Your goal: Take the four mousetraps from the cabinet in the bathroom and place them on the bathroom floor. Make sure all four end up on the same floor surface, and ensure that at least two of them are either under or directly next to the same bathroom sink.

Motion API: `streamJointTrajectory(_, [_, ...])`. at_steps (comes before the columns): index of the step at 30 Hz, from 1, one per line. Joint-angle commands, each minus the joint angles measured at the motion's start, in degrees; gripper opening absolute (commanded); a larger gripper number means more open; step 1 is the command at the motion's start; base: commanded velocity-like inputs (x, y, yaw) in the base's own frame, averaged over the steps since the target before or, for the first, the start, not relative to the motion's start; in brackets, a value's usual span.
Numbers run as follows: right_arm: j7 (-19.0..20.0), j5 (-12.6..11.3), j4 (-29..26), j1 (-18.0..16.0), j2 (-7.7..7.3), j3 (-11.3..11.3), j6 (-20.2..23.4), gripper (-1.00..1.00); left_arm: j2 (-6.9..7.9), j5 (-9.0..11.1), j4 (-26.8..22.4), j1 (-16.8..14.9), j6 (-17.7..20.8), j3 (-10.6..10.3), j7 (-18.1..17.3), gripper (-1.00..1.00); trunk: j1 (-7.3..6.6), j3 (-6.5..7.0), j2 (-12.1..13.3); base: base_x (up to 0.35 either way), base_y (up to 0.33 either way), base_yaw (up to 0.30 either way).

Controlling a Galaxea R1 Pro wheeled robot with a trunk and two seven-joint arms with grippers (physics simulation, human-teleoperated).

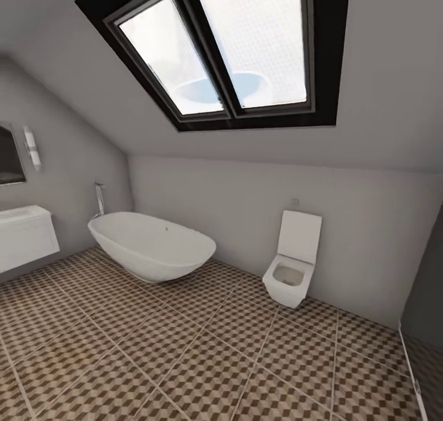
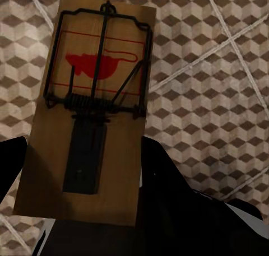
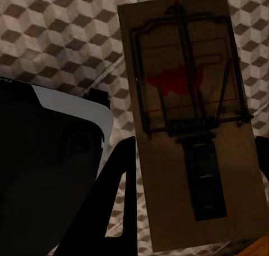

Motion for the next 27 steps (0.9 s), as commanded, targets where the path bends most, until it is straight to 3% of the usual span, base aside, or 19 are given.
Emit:
streamJointTrajectory(1, [0.23,0.1,0.05,-0.04,0.01,0.36,0.12,-1.0,-0.01,0.39,0.13,-0.07,0.12,-0.47,-0.06,-1.0,0.02,-0.06,-0.04,0.0,0.0,0.283])
streamJointTrajectory(8, [0.24,0.77,0.03,-0.02,0.24,0.4,0.12,-1.0,-0.01,0.39,0.13,-0.07,0.12,-0.47,-0.06,-1.0,0.02,-0.4,-0.04,0.0,0.0,0.276])
streamJointTrajectory(14, [0.23,3.99,0.08,0.01,0.39,0.41,0.05,-1.0,-0.01,0.39,0.13,-0.09,0.12,-0.43,-0.06,-1.0,0.02,-0.73,-0.04,0.0,0.0,0.268])
streamJointTrajectory(27, [0.22,4.87,0.08,0.05,0.43,0.41,0.04,-1.0,0.0,0.39,0.13,-0.06,0.12,-0.38,-0.06,-1.0,0.02,-1.46,-0.04,0.052,0.0,0.259])
